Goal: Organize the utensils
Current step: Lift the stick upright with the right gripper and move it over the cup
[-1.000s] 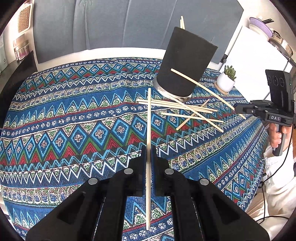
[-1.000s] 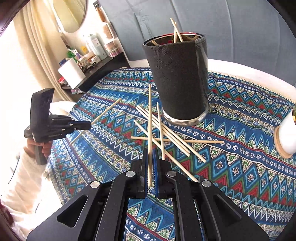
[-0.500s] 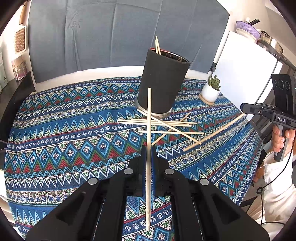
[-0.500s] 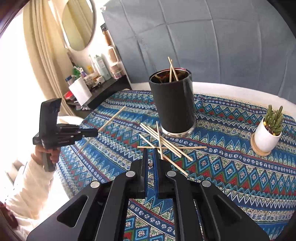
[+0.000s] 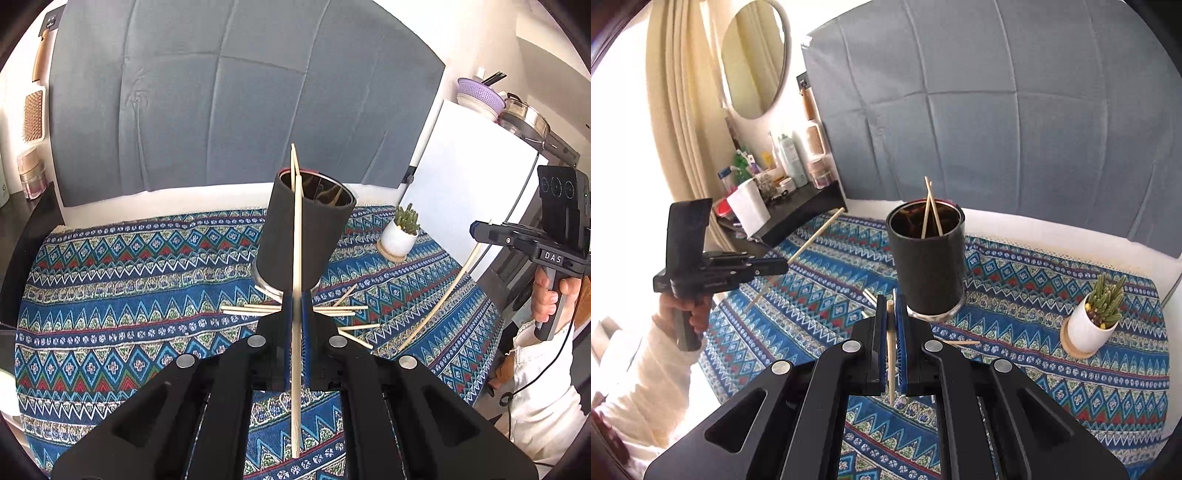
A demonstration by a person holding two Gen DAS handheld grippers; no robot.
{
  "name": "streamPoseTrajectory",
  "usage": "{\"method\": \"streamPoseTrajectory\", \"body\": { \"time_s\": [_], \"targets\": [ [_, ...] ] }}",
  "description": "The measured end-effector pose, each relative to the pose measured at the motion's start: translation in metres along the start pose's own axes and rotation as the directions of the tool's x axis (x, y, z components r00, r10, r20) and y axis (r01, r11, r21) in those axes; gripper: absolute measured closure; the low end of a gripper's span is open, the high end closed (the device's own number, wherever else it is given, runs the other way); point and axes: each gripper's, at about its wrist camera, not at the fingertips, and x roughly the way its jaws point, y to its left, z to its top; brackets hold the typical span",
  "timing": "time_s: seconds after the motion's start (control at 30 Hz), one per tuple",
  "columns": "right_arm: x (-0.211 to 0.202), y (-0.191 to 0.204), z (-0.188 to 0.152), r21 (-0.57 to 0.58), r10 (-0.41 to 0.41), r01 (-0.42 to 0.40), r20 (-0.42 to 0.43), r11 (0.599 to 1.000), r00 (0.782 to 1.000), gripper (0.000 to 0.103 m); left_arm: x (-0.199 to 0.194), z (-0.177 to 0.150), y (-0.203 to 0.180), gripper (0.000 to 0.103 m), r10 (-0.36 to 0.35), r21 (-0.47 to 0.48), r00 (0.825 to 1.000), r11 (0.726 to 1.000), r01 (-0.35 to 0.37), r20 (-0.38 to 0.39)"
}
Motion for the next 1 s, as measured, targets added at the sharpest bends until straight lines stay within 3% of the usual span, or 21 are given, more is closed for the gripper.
{"method": "streamPoseTrajectory", "body": {
  "time_s": [0.53,0.77,1.0],
  "targets": [
    [-0.013,-0.001,0.099,-0.099,-0.073,0.081,0.075,0.992,0.994,0.098,0.017,0.096,-0.013,0.098,0.014,0.116,0.995,0.993,-0.026,0.103],
    [0.000,-0.004,0.138,-0.146,-0.074,0.087,0.096,0.985,0.993,0.098,0.034,0.138,-0.013,0.098,-0.033,0.146,0.987,0.989,0.009,0.158],
    [0.014,-0.012,0.169,-0.174,-0.053,0.076,0.131,0.982,0.990,0.098,0.061,0.163,-0.014,0.098,-0.088,0.191,0.968,0.981,0.043,0.235]
  ]
}}
